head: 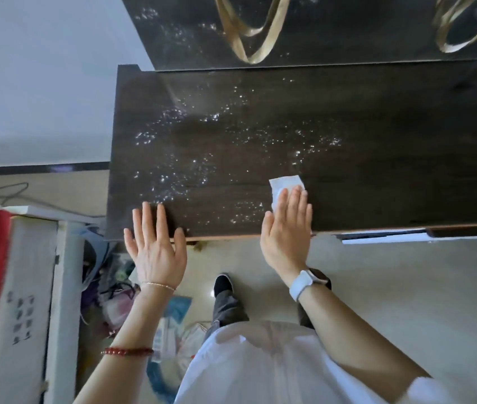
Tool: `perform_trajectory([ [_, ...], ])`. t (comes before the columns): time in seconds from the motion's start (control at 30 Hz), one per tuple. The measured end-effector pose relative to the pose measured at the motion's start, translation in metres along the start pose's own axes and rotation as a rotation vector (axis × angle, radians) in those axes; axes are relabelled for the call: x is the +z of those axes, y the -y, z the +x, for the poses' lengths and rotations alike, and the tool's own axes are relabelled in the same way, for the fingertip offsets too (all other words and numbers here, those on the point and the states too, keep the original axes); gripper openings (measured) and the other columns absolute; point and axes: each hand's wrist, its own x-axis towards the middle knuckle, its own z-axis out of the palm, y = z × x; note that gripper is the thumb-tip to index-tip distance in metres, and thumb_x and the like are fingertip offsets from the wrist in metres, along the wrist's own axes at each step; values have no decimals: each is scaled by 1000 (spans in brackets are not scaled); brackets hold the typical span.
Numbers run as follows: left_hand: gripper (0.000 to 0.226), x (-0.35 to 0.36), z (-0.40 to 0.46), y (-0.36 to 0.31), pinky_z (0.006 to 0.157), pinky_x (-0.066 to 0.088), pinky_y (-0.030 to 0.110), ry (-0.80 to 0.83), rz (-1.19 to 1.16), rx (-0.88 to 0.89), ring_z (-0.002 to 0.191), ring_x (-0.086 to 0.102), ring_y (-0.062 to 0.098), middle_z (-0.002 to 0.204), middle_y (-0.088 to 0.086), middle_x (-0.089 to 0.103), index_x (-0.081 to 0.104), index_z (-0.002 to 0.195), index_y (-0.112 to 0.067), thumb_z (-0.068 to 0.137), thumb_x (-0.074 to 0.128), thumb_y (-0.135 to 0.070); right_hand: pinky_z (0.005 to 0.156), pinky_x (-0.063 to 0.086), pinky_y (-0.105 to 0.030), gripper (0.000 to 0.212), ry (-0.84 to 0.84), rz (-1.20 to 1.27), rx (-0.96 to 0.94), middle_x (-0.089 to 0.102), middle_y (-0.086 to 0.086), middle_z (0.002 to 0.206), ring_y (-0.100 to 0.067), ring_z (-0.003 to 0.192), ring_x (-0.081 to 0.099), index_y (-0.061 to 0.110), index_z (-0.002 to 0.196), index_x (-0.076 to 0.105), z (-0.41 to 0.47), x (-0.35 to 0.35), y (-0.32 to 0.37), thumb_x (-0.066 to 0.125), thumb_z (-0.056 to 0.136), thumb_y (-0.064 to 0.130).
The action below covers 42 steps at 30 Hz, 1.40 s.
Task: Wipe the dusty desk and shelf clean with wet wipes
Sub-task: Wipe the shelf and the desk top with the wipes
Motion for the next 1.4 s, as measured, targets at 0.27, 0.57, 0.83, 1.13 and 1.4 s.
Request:
perform_trajectory([
  [0.27, 58, -36, 20, 96, 108, 26, 50, 184, -297, -139, 136, 27, 27, 151, 10, 23, 7, 144, -17, 95, 36, -24, 114, -2, -36, 61, 307, 40, -551, 18, -17, 152, -27, 141, 12, 3, 142, 23, -36, 49, 184, 11, 90, 31],
  [0.57, 63, -43, 19, 110, 107, 32, 43, 165, -398, 24, 134, 30, 25, 149, 7, 29, 9, 144, -17, 93, 45, -24, 113, 9, -46, 62, 65, 6, -88, 21, -21, 150, -35, 139, 18, 0, 140, 27, -13, 23, 88, 10, 89, 31],
  [0.83, 54, -53, 18, 129, 113, 15, 28, 80, -517, -103, 139, 20, 17, 150, 6, 26, 24, 141, -14, 93, 39, -31, 113, -7, -36, 52, 269, 60, -566, 8, -11, 155, -23, 143, 1, 10, 145, 16, -11, 60, 206, 21, 95, 24],
  [1.13, 49, -55, 9, 122, 106, 31, 48, -96, -270, 12, 131, 35, 35, 139, 21, 42, 43, 129, -1, 89, 29, -25, 115, 6, -24, 47, 565, 470, -630, 31, 0, 147, -9, 138, 19, 7, 138, 32, -31, 39, 177, 22, 92, 9],
  [1.4, 47, -27, 8, 78, 107, 26, 42, 49, 40, 353, 129, 39, 35, 137, 20, 45, 41, 131, -3, 90, 30, -24, 81, 41, -11, 29, 254, 898, -39, 56, 28, 116, 3, 86, 57, 10, 122, 46, -5, 1, 142, 32, 97, 4],
])
